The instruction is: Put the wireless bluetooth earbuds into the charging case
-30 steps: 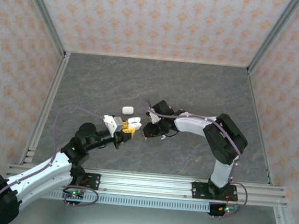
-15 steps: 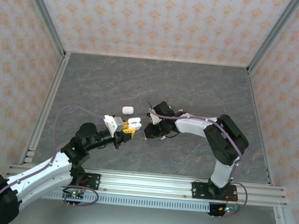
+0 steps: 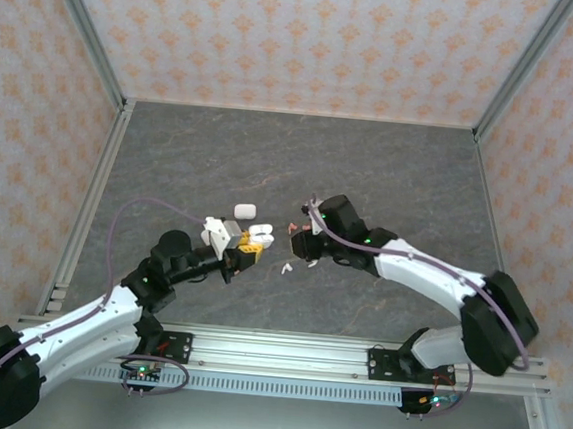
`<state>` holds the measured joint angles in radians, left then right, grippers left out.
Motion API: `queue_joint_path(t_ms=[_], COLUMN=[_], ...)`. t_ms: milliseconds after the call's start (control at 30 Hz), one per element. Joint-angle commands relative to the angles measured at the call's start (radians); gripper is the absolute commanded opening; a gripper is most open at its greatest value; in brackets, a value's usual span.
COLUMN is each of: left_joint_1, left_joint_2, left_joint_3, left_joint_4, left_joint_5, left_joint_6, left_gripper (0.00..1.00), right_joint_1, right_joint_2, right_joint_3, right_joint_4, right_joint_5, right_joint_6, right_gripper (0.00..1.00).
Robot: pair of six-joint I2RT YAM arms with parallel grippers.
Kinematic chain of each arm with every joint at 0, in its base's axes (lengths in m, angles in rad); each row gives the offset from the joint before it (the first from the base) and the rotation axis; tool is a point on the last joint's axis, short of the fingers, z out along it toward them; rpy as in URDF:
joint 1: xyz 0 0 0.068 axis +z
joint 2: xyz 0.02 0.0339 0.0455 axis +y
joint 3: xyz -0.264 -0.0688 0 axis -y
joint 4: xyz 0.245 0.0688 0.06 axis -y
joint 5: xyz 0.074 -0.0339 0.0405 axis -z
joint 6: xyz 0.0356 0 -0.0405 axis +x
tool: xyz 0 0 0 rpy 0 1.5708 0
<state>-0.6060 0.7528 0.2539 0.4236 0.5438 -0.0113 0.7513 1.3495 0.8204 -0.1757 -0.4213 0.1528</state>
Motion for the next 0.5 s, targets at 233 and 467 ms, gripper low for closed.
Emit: queue_joint_path(t_ms=[233, 467], left_joint_1=[0.012, 0.013], left_joint_2=[0.024, 0.016], left_joint_3=[0.050, 0.053], left_joint_4=[0.033, 0.016], left_joint_5=[0.024, 0.022], left_joint_6=[-0.005, 0.002], left_gripper=[0.00, 0.00], right_joint_1=[0.003, 0.008], right_joint_2=[0.127, 0.279], right_joint_3=[0.028, 0.098], right_joint_4=[-0.031, -0.043], right_joint_5=[-0.059, -0.096], right_joint_6=[-0.012, -0.013], right_gripper=[0.32, 0.42])
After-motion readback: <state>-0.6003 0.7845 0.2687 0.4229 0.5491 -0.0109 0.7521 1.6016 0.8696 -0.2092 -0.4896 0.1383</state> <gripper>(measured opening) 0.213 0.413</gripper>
